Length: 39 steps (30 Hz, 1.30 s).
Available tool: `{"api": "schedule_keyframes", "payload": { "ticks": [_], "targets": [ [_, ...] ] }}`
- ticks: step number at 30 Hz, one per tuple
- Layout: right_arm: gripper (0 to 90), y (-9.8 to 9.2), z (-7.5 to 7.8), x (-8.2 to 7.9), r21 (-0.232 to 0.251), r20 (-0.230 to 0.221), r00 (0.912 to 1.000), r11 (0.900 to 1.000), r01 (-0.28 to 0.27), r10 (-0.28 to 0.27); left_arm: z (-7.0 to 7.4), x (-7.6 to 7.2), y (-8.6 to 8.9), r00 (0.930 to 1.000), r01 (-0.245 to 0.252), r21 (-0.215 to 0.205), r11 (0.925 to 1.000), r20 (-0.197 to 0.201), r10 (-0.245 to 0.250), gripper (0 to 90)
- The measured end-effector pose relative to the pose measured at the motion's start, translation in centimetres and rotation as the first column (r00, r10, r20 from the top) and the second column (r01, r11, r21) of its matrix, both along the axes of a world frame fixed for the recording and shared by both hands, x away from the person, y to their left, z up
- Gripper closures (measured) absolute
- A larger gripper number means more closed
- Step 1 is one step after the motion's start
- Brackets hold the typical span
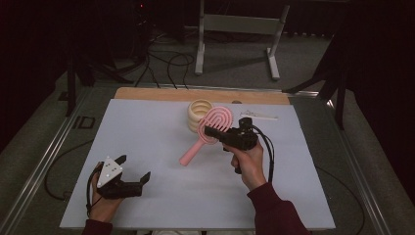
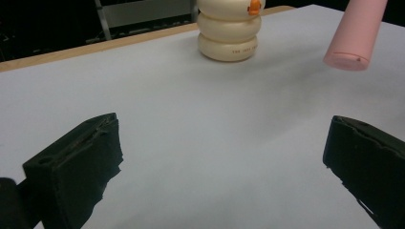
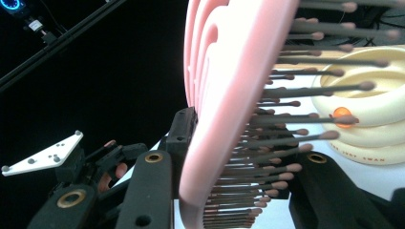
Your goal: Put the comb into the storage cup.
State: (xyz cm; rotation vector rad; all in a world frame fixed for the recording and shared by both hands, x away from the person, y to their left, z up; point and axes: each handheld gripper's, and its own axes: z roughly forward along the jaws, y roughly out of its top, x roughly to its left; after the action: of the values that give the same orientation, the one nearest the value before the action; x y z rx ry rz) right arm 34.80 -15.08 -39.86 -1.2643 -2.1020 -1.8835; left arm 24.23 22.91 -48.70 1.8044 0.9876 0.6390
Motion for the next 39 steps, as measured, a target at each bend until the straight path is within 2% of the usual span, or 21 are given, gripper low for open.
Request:
{"api": "schedule_keyframes", "payload": {
  "ticks": [11,17,19,29,39],
  "targets": [
    [63.6,0.0,0.0,0.1,0.01,0.005,1.0,1.0,0.005,-0.005,-0.6,-1.3,1.5,0.9995,-0.03,-0.026,0.9992,0.008,0.031,0.1],
    [63.6,0.0,0.0,0.3,0.022,0.005,0.9999,1.0,0.012,-0.012,-0.7,-1.6,1.8,0.999,-0.041,-0.016,0.999,0.018,0.041,0.1],
    [63.6,-0.1,0.0,0.4,0.028,0.009,0.9999,1.0,0.013,-0.013,-0.9,-1.4,2.0,0.9988,-0.047,-0.039,0.9981,0.013,0.047,0.1],
    [63.6,-0.3,0.2,0.4,0.035,0.018,0.9995,0.999,0.024,-0.025,-0.9,-1.6,2.8,0.9958,-0.086,-0.074,0.9936,0.024,0.088,0.1],
    [63.6,0.4,1.3,0.5,0.031,0.037,0.9991,0.999,0.016,-0.017,-1.0,-1.5,2.6,0.9955,-0.089,-0.059,0.9943,0.028,0.091,0.1]
  ]
}}
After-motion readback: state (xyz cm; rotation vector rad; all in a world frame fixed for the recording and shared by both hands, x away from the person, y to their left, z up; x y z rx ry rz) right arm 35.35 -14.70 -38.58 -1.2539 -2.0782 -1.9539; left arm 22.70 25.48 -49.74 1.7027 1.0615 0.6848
